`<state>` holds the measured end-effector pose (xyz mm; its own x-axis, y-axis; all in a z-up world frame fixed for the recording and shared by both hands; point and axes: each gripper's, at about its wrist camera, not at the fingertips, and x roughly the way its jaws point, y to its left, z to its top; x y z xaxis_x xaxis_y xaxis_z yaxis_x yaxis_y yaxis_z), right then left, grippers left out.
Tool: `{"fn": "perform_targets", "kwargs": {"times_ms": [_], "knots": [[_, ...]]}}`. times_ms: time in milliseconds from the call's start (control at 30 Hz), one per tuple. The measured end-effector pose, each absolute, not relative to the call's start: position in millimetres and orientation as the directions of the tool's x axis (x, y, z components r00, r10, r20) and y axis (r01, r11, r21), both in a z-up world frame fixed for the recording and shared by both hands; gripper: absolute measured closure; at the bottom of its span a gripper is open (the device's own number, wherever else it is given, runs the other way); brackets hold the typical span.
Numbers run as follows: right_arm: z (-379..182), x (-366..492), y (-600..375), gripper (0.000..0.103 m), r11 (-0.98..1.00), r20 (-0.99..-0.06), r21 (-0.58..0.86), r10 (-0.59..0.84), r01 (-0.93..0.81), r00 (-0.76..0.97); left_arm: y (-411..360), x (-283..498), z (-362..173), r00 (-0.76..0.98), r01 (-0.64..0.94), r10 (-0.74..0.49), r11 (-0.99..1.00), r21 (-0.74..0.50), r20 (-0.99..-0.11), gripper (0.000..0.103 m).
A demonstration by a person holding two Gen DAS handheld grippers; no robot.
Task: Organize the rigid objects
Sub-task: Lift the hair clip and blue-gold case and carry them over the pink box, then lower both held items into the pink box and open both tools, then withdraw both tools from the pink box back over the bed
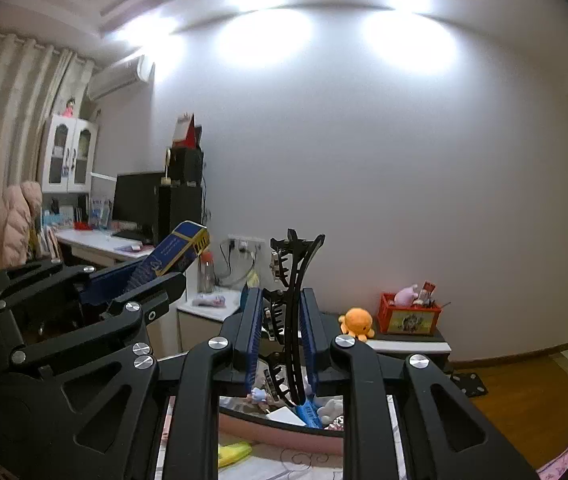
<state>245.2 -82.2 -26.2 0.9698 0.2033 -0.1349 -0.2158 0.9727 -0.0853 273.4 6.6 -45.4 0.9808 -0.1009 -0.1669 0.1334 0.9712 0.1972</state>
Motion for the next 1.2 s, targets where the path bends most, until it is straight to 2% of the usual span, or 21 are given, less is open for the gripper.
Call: {"fn": "perform_targets", "kwargs": {"times_ms": [233, 433, 667, 833, 867, 900, 933, 967, 1000, 1067, 1100, 1200], "knots": [[-54.8, 319.3, -80.3, 0.084, 0.975, -0.252, -0.094, 0.173, -0.202, 0.952, 0.5, 364.5, -90.4, 0.934, 0.185, -0.111, 0.963, 0.195, -0.339, 0.082], [-103.8, 381.5, -81.6, 0.084, 0.976, -0.400, -0.070, 0.162, -0.206, 0.902, -0.7, 420.2, -138.2, 0.881, 0.191, -0.086, 0.964, 0.185, -0.465, 0.082], [-147.1, 416.4, -86.0, 0.084, 0.972, -0.517, -0.037, 0.180, -0.232, 0.837, -2.4, 450.0, -172.8, 0.835, 0.188, -0.057, 0.964, 0.186, -0.548, 0.081], [-152.0, 418.6, -87.0, 0.083, 0.972, -0.537, -0.024, 0.185, -0.234, 0.823, -1.1, 446.8, -173.1, 0.831, 0.170, -0.037, 0.967, 0.190, -0.555, 0.069], [-150.2, 417.7, -86.8, 0.081, 0.973, -0.534, -0.033, 0.175, -0.227, 0.827, 0.8, 447.4, -172.5, 0.830, 0.165, -0.033, 0.968, 0.189, -0.557, 0.068], [-148.6, 417.8, -87.3, 0.077, 0.975, -0.532, -0.040, 0.165, -0.219, 0.831, 4.7, 447.1, -170.8, 0.830, 0.154, -0.022, 0.970, 0.191, -0.558, 0.062], [-146.2, 416.2, -88.8, 0.067, 0.978, -0.529, -0.043, 0.152, -0.206, 0.835, 7.8, 445.9, -168.9, 0.831, 0.137, -0.006, 0.971, 0.193, -0.557, 0.051], [-143.6, 416.5, -90.9, 0.055, 0.982, -0.526, -0.046, 0.134, -0.186, 0.840, 12.4, 443.3, -165.5, 0.833, 0.117, 0.010, 0.974, 0.193, -0.554, 0.046], [-141.7, 413.9, -94.1, 0.048, 0.984, -0.521, -0.045, 0.123, -0.171, 0.845, 19.0, 440.4, -160.7, 0.836, 0.102, 0.014, 0.978, 0.182, -0.548, 0.038], [-133.7, 406.2, -103.2, 0.020, 0.988, -0.502, -0.020, 0.123, -0.154, 0.856, 32.4, 428.6, -150.2, 0.849, 0.080, 0.003, 0.988, 0.133, -0.529, 0.023], [-128.0, 400.6, -108.0, 0.018, 0.989, -0.493, -0.002, 0.129, -0.150, 0.860, 38.5, 422.4, -144.5, 0.856, 0.071, -0.004, 0.992, 0.108, -0.517, 0.013], [-108.7, 381.1, -113.0, 0.018, 0.987, -0.463, 0.030, 0.155, -0.160, 0.872, 48.3, 390.7, -125.0, 0.885, 0.052, -0.013, 0.996, 0.070, -0.465, 0.009]]}}
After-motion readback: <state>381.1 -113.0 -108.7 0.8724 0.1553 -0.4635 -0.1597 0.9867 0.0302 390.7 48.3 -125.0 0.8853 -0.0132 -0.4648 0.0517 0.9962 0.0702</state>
